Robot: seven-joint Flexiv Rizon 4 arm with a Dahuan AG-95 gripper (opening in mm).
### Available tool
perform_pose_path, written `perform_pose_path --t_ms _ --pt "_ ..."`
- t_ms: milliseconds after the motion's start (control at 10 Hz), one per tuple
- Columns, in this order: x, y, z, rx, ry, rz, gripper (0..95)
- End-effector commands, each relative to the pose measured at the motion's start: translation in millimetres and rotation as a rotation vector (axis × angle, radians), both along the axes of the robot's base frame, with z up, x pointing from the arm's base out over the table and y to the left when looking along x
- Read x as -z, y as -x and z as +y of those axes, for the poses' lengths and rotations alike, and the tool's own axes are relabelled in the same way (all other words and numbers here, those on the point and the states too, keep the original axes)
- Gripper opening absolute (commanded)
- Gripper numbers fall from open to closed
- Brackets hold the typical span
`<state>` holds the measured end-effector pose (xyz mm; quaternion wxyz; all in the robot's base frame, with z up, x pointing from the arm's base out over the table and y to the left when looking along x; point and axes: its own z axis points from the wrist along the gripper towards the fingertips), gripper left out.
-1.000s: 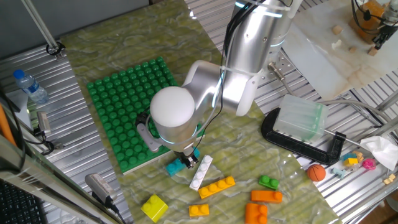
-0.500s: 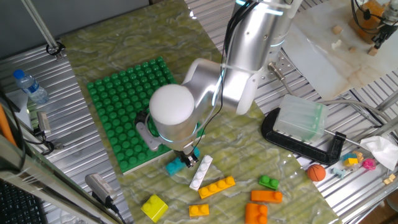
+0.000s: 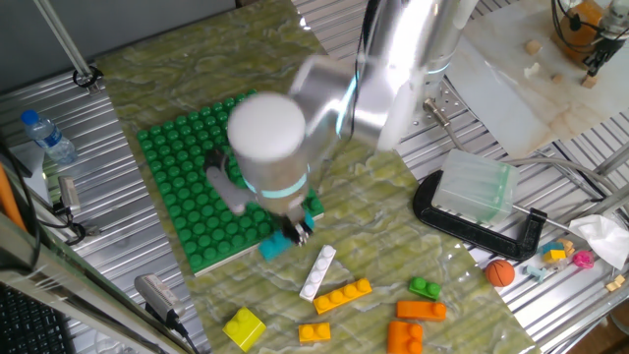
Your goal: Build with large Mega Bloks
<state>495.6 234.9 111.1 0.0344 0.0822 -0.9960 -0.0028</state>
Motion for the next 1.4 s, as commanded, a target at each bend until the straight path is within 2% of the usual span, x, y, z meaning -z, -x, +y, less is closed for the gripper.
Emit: perform_pose_path --t_ms 100,200,400,500,600,900,1000,1100,1200,1400 --pt "-22.1 -2.1 -30.3 -0.027 -0.024 -0.011 0.0" --pt "-27.5 -1.1 -39.5 -0.019 -0.018 -0.012 0.0" --pt "-34.6 0.3 -53.7 0.001 0.037 -0.011 0.0" --pt "-38.0 -2.0 -63.0 -0.013 0.084 -0.006 0.0" --pt "-35.6 -3.8 -68.2 -0.01 0.106 -0.006 0.0" --pt "-25.6 -6.7 -84.8 0.007 0.103 -0.013 0.0" --pt "-22.7 -6.9 -92.8 0.018 0.087 -0.021 0.0" --pt "-18.5 -8.0 -98.1 0.064 0.037 -0.017 0.0" --pt "-15.0 -9.1 -99.9 0.087 0.006 -0.016 0.0" --pt "-11.9 -12.1 -100.7 0.094 0.014 -0.017 0.0"
